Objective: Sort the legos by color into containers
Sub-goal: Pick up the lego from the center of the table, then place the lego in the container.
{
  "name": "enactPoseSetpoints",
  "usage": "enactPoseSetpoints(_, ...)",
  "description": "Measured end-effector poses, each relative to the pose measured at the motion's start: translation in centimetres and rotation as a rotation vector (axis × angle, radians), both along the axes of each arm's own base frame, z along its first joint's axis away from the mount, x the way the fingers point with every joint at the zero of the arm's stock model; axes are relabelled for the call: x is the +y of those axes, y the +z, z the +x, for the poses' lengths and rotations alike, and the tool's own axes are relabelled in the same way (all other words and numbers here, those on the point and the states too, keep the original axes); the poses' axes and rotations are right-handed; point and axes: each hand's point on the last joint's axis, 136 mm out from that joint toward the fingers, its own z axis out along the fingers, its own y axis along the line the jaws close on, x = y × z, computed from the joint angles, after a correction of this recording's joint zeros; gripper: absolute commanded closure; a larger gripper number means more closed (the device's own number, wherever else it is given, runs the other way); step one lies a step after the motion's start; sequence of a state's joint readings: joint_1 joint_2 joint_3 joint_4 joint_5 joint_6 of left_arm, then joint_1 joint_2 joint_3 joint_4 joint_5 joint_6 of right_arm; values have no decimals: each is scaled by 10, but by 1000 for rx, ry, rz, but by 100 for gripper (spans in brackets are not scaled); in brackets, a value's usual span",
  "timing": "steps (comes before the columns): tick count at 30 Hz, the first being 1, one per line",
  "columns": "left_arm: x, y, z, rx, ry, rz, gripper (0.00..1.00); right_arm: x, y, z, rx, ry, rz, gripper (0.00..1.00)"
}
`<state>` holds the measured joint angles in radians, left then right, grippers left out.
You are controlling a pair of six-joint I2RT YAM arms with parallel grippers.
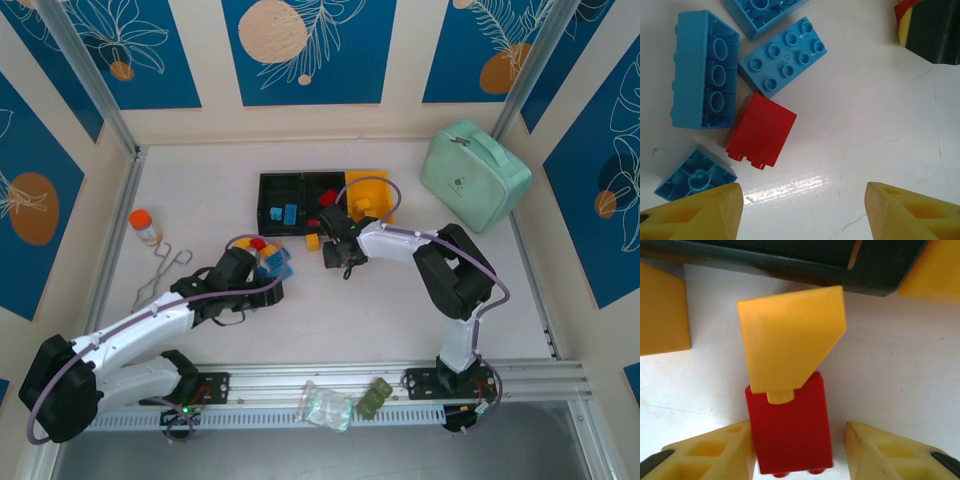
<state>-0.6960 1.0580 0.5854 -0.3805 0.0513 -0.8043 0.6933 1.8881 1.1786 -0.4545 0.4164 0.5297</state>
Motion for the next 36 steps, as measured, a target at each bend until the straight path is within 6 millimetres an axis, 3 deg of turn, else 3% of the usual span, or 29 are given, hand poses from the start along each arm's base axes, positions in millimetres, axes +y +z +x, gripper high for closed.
enactPoseSetpoints(14, -1, -5, 1, 12, 2, 7, 35, 14, 5, -13, -24, 63, -21, 71)
enactPoseSetpoints(25, -6, -5, 2, 15, -9, -11, 35, 15, 65, -20, -98, 71, 60, 72)
enactPoseSetpoints(30, -8, -6, 3, 17, -13, -16, 35, 19, 91, -4, -105, 48, 117, 72)
enactPoseSetpoints(36, -9, -5, 4, 17, -7, -22, 35, 29, 120, 36, -152, 16, 169, 72)
